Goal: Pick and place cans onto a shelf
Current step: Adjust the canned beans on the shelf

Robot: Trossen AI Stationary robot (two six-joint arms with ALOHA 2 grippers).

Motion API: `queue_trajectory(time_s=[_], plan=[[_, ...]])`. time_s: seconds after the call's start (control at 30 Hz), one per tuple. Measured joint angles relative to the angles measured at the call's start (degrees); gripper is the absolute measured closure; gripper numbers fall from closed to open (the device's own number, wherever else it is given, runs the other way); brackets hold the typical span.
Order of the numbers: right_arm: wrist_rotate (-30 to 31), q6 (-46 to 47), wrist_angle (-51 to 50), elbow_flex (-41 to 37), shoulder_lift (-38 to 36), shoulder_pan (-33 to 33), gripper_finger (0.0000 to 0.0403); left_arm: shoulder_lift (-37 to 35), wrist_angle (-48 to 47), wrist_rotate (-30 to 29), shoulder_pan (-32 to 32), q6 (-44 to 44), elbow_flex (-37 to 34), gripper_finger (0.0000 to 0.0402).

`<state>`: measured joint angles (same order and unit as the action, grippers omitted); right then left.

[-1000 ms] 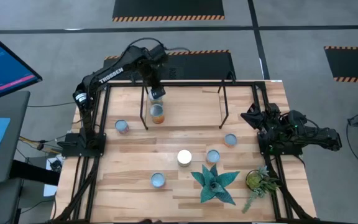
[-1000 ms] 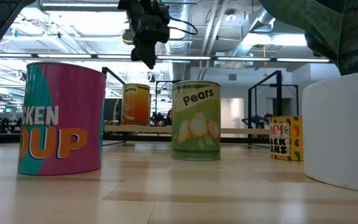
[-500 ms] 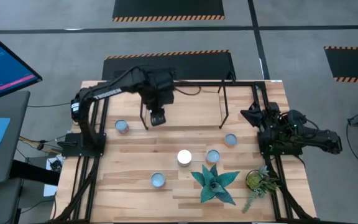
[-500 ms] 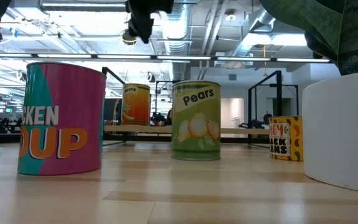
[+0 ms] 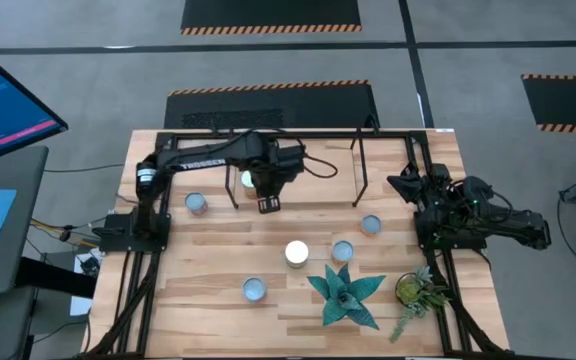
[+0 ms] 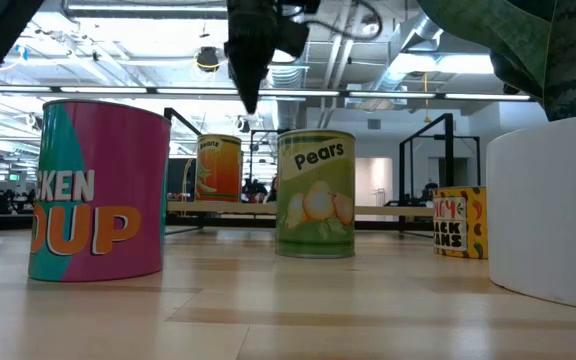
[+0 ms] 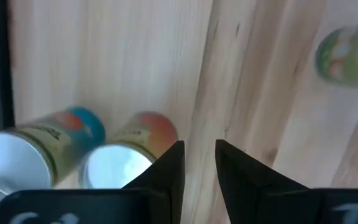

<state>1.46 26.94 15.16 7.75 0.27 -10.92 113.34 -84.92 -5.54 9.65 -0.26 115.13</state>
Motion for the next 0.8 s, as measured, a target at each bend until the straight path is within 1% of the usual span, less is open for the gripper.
queue_trajectory(time_s=[0.13,0.27,0.4,0.6,0.67,0.8], plan=[[-0.05,0.00,-0.03,0.00,0.00,0.00,0.0365,1.25,-2.28,-0.84,-0.02,-0.56,0.04,0.0324],[-0.07,0.00,-0.04,0.00,-0.01,0.00,0.0365,1.22,-1.99,-2.71,-0.02,-1.79,0.07,0.0324],[-0.11,0.00,-0.11,0.00,0.00,0.00,0.0365,1.34,-3.16,-1.05,0.03,-2.04,-0.06,0.0324],[-0.20,-0.04,-0.55,0.00,-0.01,0.00,0.0365,4.16,-2.72,-0.81,-0.50,-1.45,-0.28,0.0324],[-0.18,0.00,-0.59,0.00,-0.01,-0.01,0.0365,5.12,-2.84,-1.41,-0.44,-0.86,-0.15,0.0324],[-0.18,0.00,-1.19,0.00,-0.01,0.00,0.0365,5.47,-3.59,-4.45,-0.20,-0.96,-0.23,0.0324]])
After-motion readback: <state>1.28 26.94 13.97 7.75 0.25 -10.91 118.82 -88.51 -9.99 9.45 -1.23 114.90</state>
